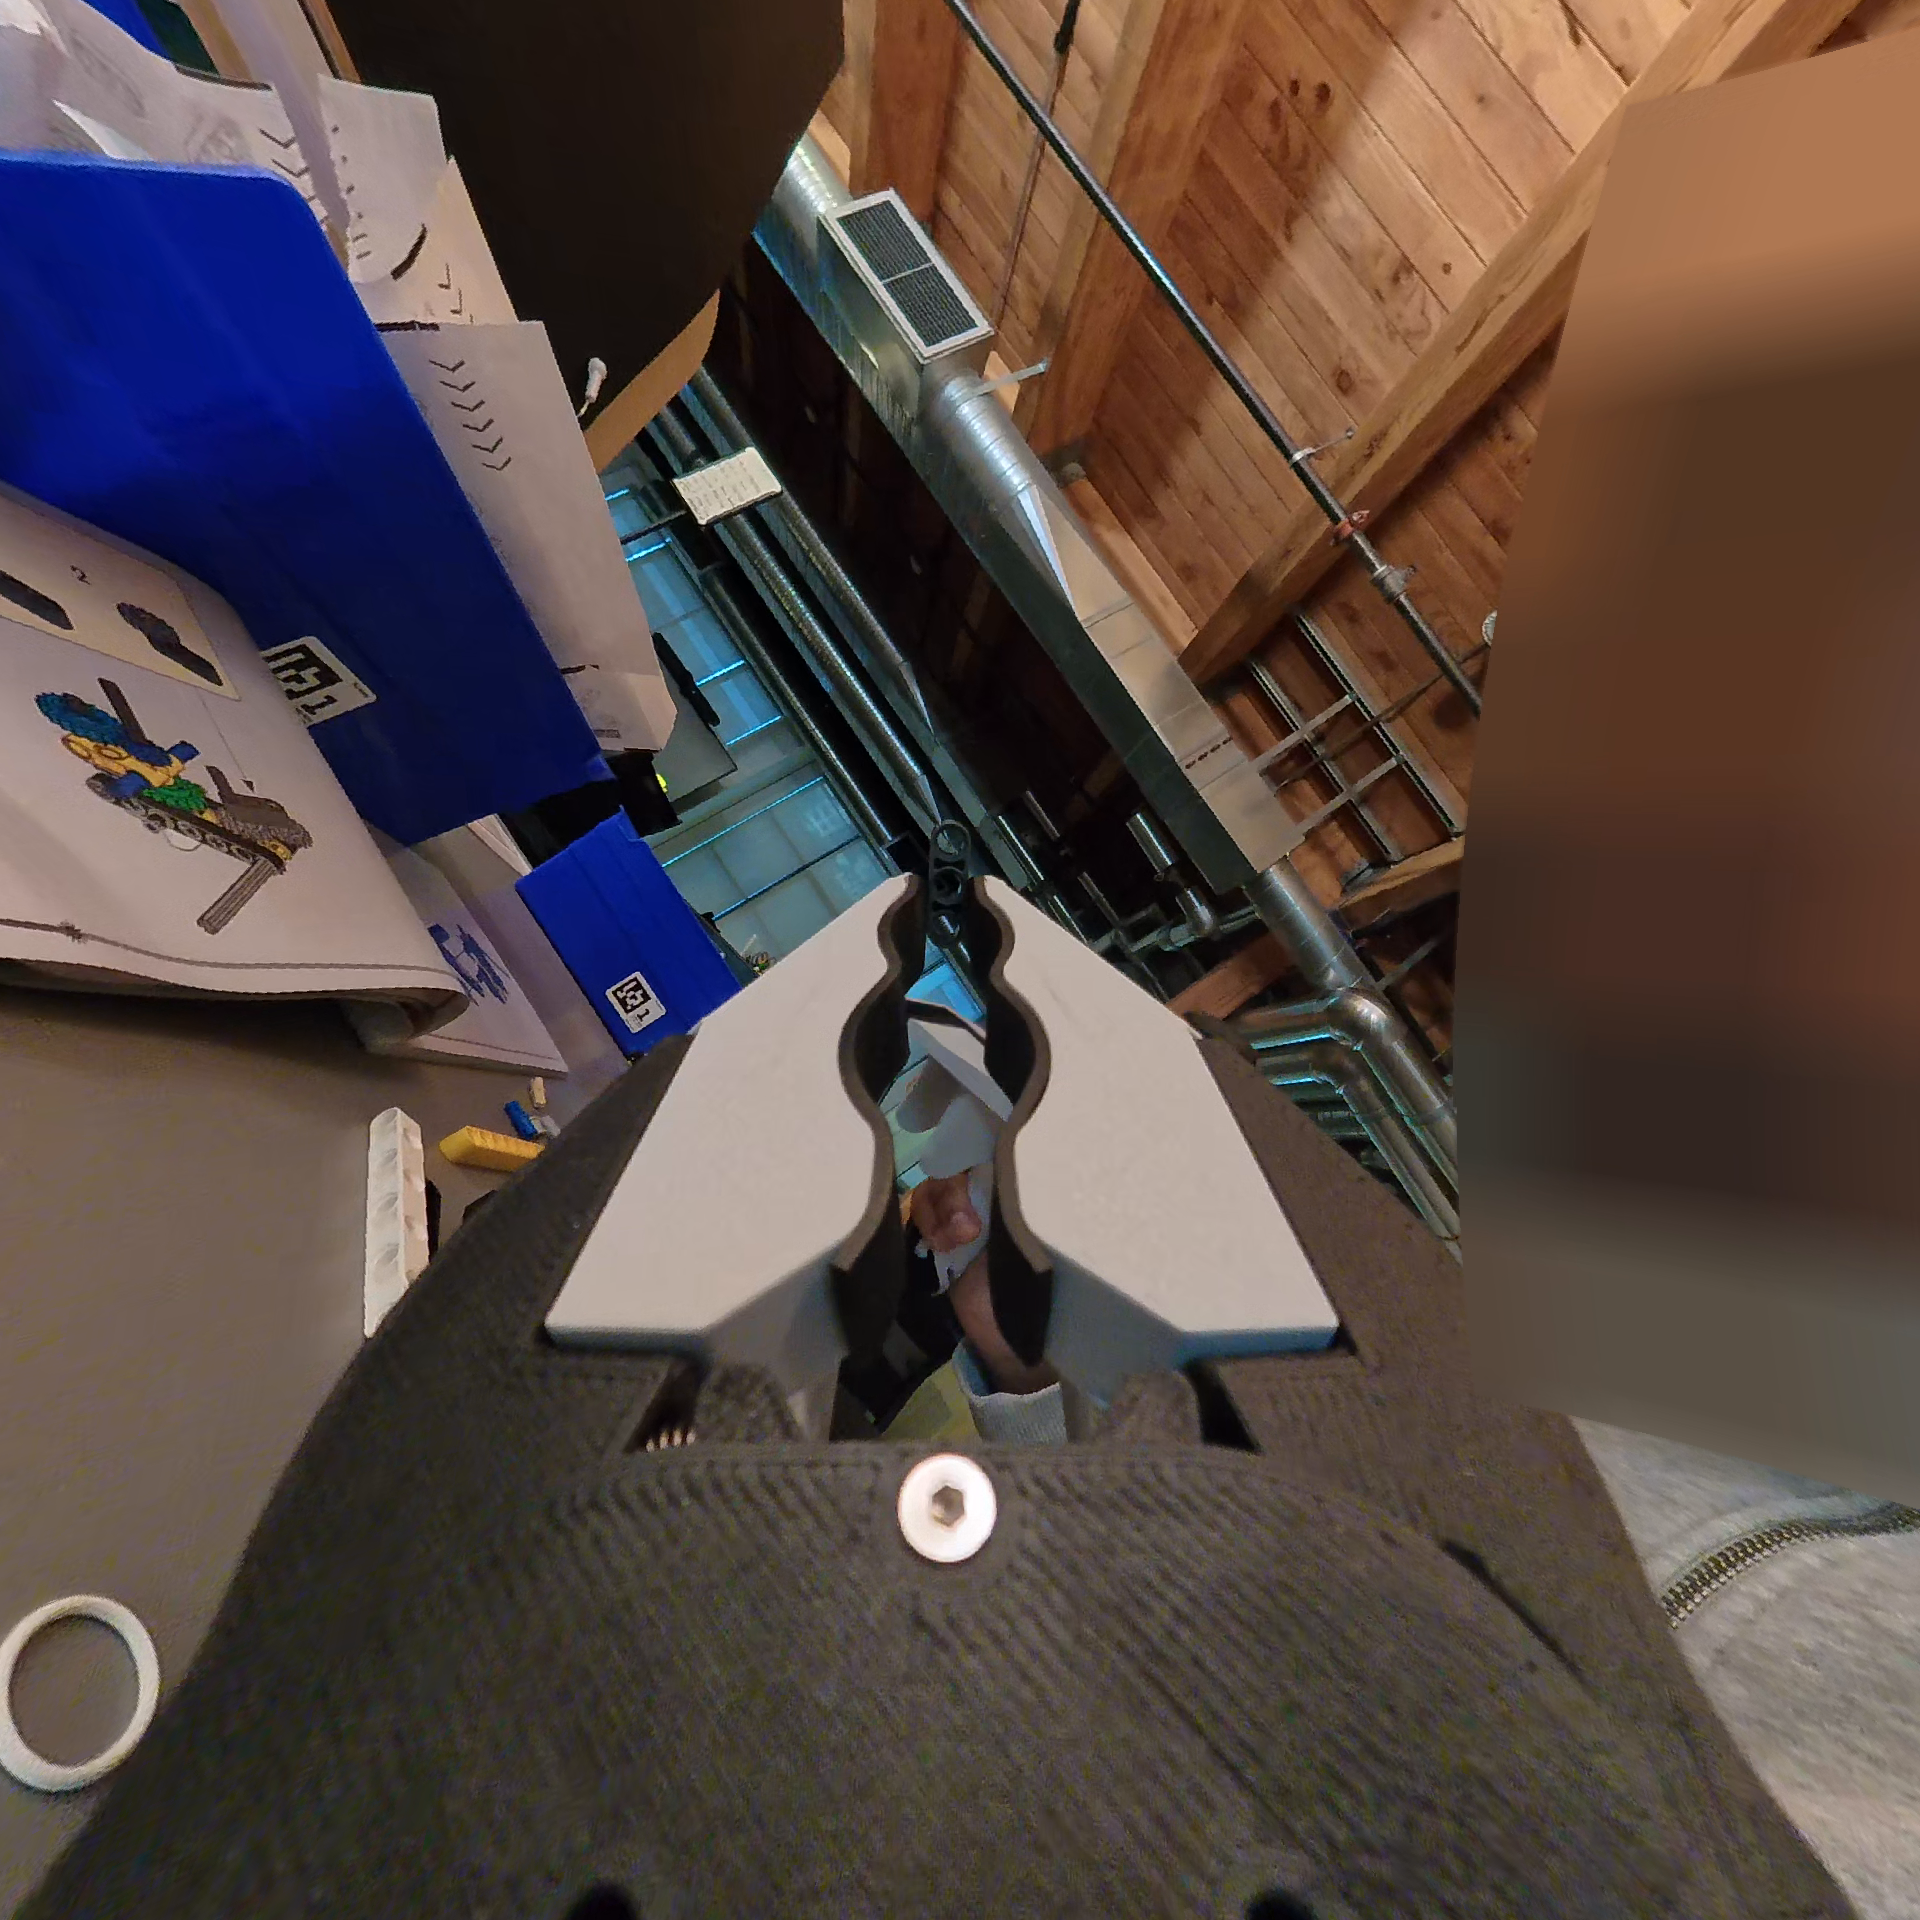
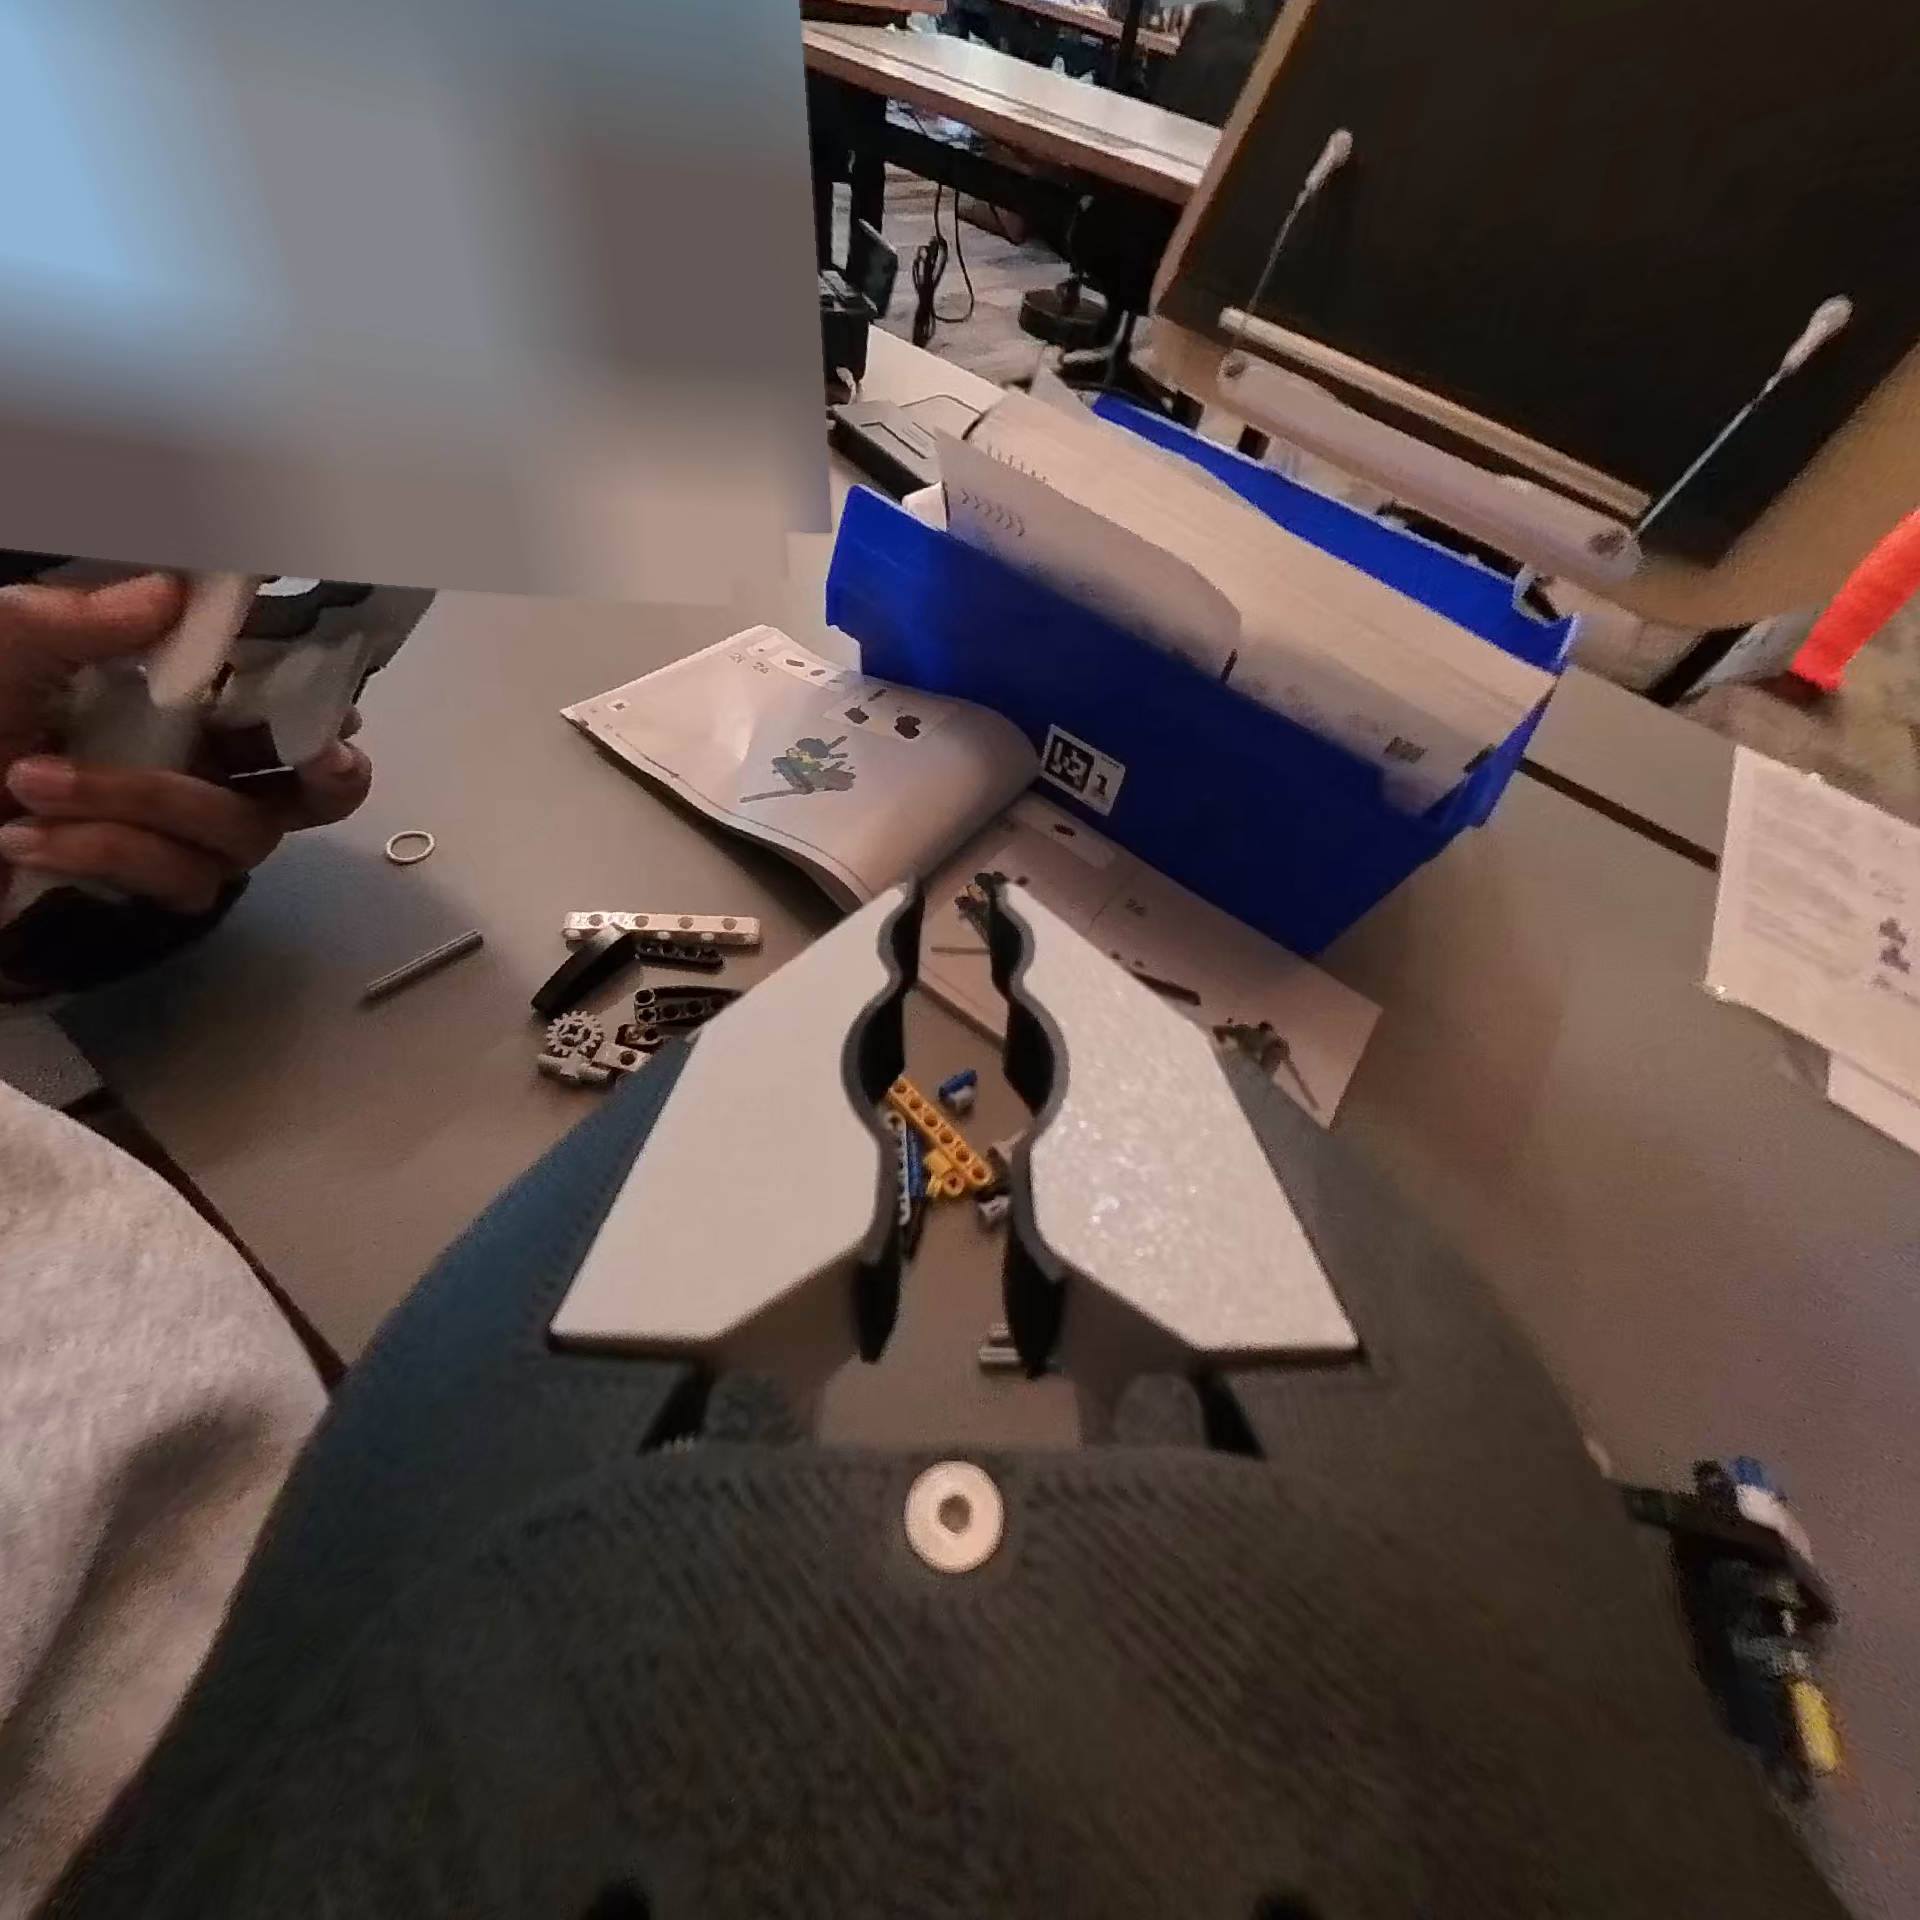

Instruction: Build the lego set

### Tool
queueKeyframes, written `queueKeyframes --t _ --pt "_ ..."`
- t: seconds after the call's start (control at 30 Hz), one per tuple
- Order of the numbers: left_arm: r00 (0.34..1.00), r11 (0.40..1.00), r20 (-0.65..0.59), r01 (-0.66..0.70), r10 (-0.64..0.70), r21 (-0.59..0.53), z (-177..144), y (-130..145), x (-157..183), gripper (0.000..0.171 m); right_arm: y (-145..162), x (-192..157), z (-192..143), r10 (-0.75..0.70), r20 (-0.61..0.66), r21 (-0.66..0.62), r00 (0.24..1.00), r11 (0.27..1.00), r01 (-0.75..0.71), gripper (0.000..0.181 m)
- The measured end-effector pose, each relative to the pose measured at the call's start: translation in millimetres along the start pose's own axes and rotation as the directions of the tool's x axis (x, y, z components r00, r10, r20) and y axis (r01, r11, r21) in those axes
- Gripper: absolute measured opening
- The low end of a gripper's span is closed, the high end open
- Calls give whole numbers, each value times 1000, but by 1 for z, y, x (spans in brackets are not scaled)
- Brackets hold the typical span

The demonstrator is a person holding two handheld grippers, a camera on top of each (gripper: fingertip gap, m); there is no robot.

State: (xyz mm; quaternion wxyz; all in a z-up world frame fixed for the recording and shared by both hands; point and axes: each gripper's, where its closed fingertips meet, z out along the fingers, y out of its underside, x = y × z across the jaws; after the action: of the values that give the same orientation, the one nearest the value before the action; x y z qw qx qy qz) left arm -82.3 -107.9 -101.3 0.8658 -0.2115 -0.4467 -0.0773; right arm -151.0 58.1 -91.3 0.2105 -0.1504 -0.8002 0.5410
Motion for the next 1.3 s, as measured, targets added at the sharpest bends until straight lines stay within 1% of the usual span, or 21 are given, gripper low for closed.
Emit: queueKeyframes --t 0.1,0.2,0.3,0.4,0.6,0.83,0.9,1.1,1.2,1.3 --pt "1000 1000 0 3 -3 -2 0 0 0 5 8 3 2 54 0 -37 999 998 -53 11" --pt "1000 1000 3 5 -5 -4 0 1 -1 5 10 3 3 82 13 -35 997 996 -82 12" --pt "1000 1000 3 6 -6 -3 0 1 -1 5 9 5 2 75 2 -33 997 997 -75 11" --pt "1000 1000 1 7 -7 -1 0 0 -1 5 7 15 -3 40 -53 -35 998 998 -42 11" --pt "1000 1000 0 12 -12 2 0 0 -1 5 3 29 -14 74 -92 -3 993 997 -74 10" --pt "1000 1000 6 9 -9 2 0 0 -2 5 -2 40 -25 138 -95 50 986 990 -133 10" --pt "1000 1000 6 10 -10 3 0 0 -2 5 -1 41 -28 159 -83 47 984 987 -156 7" --pt "1000 1000 11 11 -11 11 -1 -2 -3 5 2 40 -30 235 -35 54 971 971 -233 8" --pt "1000 1000 12 9 -9 9 -1 -1 -3 5 4 39 -28 249 -26 42 968 968 -248 11" --pt "1000 1000 14 11 -11 9 -1 -1 -3 5 8 26 -20 288 35 2 957 958 -288 17"
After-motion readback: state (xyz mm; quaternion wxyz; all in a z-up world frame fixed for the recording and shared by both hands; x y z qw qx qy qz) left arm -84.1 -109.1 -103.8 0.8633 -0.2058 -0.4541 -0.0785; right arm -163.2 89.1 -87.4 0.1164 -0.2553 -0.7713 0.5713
